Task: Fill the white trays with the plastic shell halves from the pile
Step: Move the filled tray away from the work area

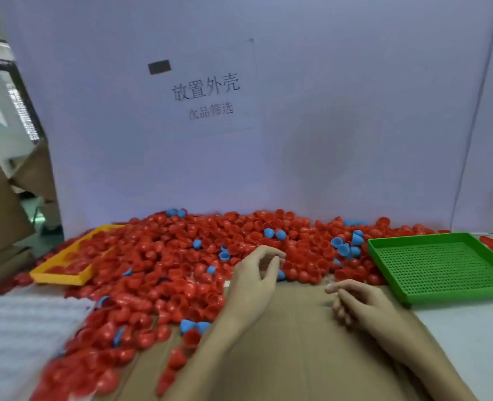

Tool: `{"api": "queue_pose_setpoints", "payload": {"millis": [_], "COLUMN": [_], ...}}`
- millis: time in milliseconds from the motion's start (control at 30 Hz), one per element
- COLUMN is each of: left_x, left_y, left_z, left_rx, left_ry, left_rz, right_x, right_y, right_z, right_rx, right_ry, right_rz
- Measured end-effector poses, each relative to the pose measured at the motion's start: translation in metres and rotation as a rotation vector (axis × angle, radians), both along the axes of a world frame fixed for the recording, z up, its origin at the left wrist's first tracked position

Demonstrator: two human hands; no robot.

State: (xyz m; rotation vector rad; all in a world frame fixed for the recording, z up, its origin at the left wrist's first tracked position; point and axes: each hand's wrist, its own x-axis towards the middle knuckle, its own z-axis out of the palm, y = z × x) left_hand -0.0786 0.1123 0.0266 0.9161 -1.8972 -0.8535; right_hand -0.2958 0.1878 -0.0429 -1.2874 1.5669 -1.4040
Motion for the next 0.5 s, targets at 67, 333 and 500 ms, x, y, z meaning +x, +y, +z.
{"api": "queue_pose_setpoints", "payload": {"millis": [67,333,500], "left_x": [0.084,0.292,0.332], "left_y": [-0.018,-0.037,-0.056], "left_z": [-0.009,-0.029,-0.023], "left_rx": [-0.205,0.172,0.404], "left_ry": [-0.077,-0.953,-1.060], "left_rz": [0.269,0.995,0.864], "right_x": [0.009,0.015,0.012], "right_y": [-0.002,-0.002,-0.004], "right_z": [0.004,0.002,-0.002], "right_rx": [0.006,0.018,0.032], "right_ry": [-0.012,0.006,-0.019], "right_rz": [0.015,-0.036,-0.050]}}
